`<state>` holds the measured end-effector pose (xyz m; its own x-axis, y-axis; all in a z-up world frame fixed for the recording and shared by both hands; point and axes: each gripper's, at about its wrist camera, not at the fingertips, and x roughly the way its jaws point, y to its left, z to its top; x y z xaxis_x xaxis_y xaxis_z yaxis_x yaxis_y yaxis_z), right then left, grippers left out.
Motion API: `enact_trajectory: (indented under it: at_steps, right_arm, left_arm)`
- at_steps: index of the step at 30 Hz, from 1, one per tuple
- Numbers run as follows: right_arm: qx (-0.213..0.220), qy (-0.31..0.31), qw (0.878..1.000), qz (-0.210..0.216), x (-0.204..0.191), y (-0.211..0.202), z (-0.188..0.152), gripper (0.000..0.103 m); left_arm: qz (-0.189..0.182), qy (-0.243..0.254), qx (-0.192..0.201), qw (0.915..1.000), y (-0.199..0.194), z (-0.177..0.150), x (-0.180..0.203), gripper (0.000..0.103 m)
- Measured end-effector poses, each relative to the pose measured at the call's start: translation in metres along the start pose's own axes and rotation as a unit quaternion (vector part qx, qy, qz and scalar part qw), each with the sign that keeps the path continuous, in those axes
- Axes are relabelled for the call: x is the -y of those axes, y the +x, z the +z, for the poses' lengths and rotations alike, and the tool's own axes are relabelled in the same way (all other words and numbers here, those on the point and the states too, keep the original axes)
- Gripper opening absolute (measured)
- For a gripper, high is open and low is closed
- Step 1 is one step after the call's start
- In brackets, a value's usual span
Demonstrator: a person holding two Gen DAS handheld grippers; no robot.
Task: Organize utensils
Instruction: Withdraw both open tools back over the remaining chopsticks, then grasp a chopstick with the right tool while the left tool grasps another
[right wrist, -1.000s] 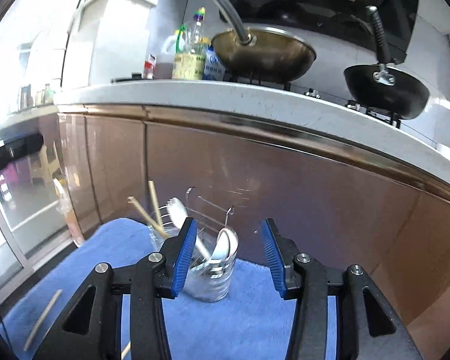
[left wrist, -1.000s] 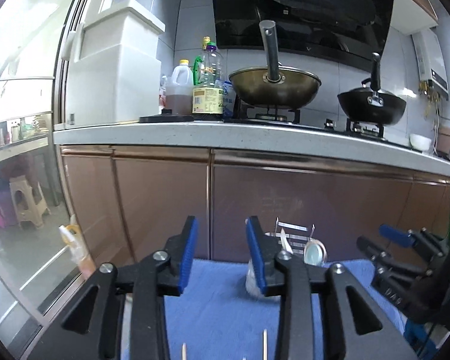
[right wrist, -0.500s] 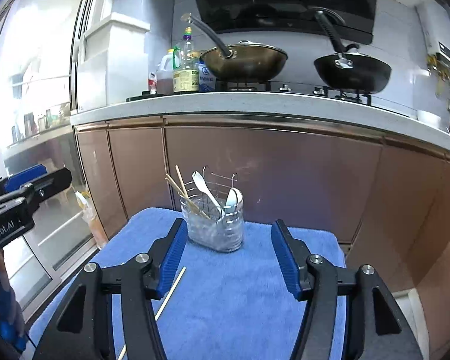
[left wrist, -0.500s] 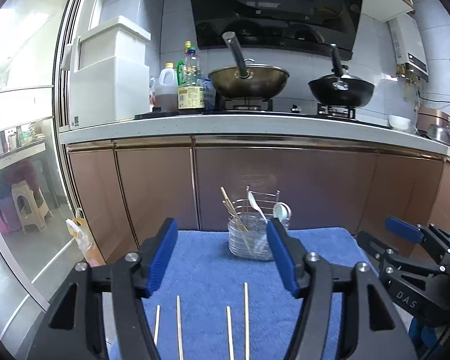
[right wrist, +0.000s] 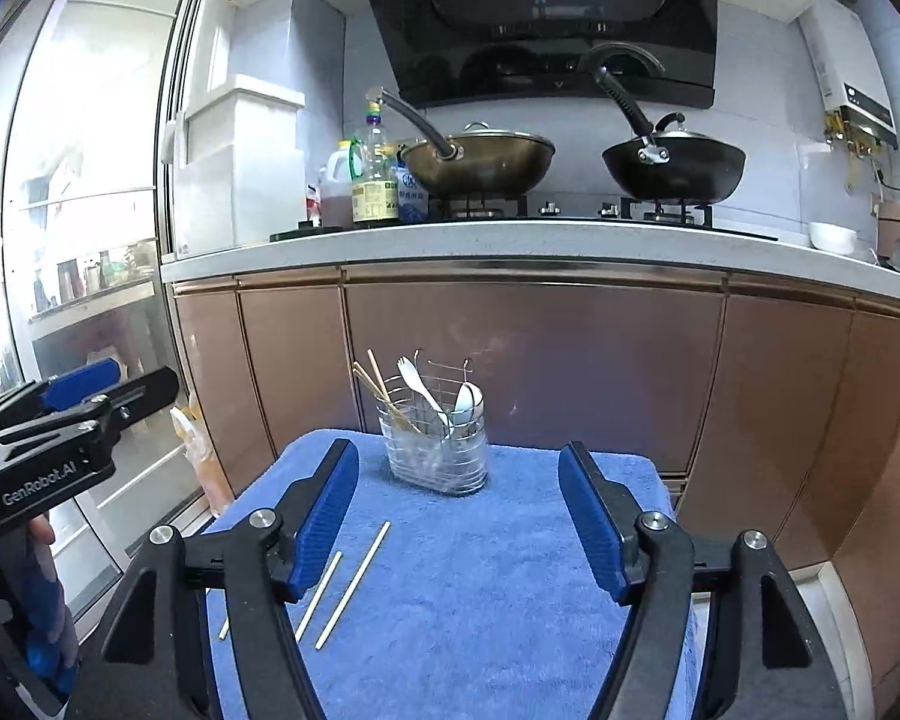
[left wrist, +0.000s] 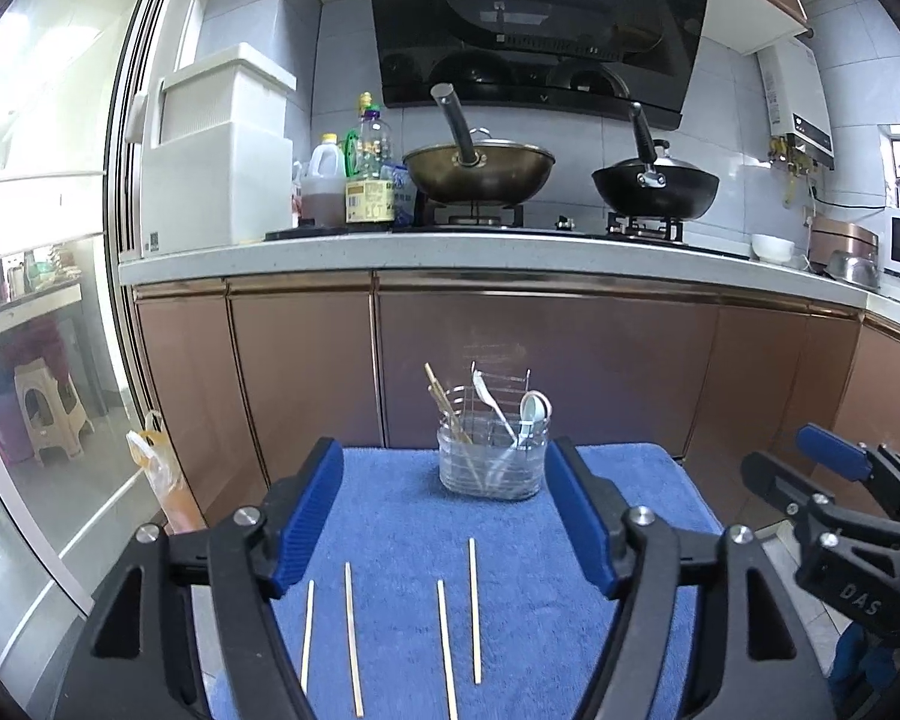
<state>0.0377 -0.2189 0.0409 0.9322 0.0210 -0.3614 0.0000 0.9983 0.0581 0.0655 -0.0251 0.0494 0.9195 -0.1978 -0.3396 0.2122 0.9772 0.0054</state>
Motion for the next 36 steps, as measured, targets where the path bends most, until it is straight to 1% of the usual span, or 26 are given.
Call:
enact_trajectory:
  at_steps: [5, 7, 9, 13, 17, 19, 22, 25, 26, 28, 29, 30, 32, 33, 36]
  right_arm:
    - [-0.006, -0.002, 1.000, 0.011, -0.001, -0.005, -0.007, 0.068]
    - [-0.014, 0.003, 1.000, 0.019, 0.001, -0.003, -0.010, 0.061]
    - [-0.023, 0.008, 0.999, 0.023, 0.003, 0.001, -0.014, 0.056]
    - [-0.062, 0.014, 0.997, 0.038, 0.004, 0.021, -0.024, 0.046]
    - [-0.107, 0.015, 0.993, 0.053, 0.001, 0.047, -0.033, 0.041]
    - [-0.140, 0.020, 0.988, 0.067, -0.003, 0.070, -0.037, 0.036]
    - [-0.182, 0.015, 0.980, 0.079, -0.011, 0.100, -0.043, 0.035]
    - [-0.234, 0.016, 0.967, 0.098, -0.024, 0.142, -0.049, 0.033]
    - [-0.252, 0.018, 0.962, 0.103, -0.028, 0.158, -0.052, 0.033]
    - [-0.284, 0.021, 0.952, 0.111, -0.033, 0.186, -0.057, 0.033]
    - [-0.307, 0.023, 0.945, 0.113, -0.037, 0.206, -0.061, 0.033]
    - [-0.321, 0.023, 0.940, 0.113, -0.041, 0.220, -0.063, 0.033]
    - [-0.349, 0.021, 0.930, 0.113, -0.048, 0.250, -0.068, 0.033]
    - [-0.359, 0.021, 0.926, 0.112, -0.051, 0.262, -0.070, 0.033]
    - [-0.396, 0.014, 0.912, 0.102, -0.059, 0.299, -0.077, 0.033]
  left_arm:
    - [0.001, 0.005, -0.029, 0.9996, 0.004, -0.007, -0.008, 0.068]
    - [0.009, 0.005, -0.039, 0.9992, 0.007, -0.009, -0.014, 0.068]
    - [0.012, -0.001, -0.059, 0.9982, 0.013, -0.013, -0.023, 0.068]
    - [0.019, -0.014, -0.103, 0.9944, 0.032, -0.021, -0.043, 0.068]
    - [0.014, -0.023, -0.159, 0.9869, 0.060, -0.033, -0.065, 0.067]
    - [0.007, -0.034, -0.196, 0.9799, 0.080, -0.042, -0.078, 0.067]
    - [-0.001, -0.042, -0.238, 0.9704, 0.107, -0.057, -0.092, 0.067]
    - [-0.016, -0.049, -0.287, 0.9565, 0.141, -0.073, -0.103, 0.062]
    - [-0.020, -0.053, -0.309, 0.9494, 0.155, -0.081, -0.107, 0.062]
    - [-0.030, -0.056, -0.341, 0.9379, 0.176, -0.092, -0.112, 0.061]
    - [-0.032, -0.056, -0.355, 0.9326, 0.186, -0.098, -0.113, 0.059]
    - [-0.031, -0.054, -0.368, 0.9276, 0.196, -0.103, -0.115, 0.055]
    - [-0.034, -0.050, -0.385, 0.9208, 0.212, -0.109, -0.116, 0.052]
    - [-0.038, -0.048, -0.395, 0.9168, 0.221, -0.112, -0.117, 0.051]
    - [-0.043, -0.044, -0.410, 0.9098, 0.240, -0.117, -0.117, 0.051]
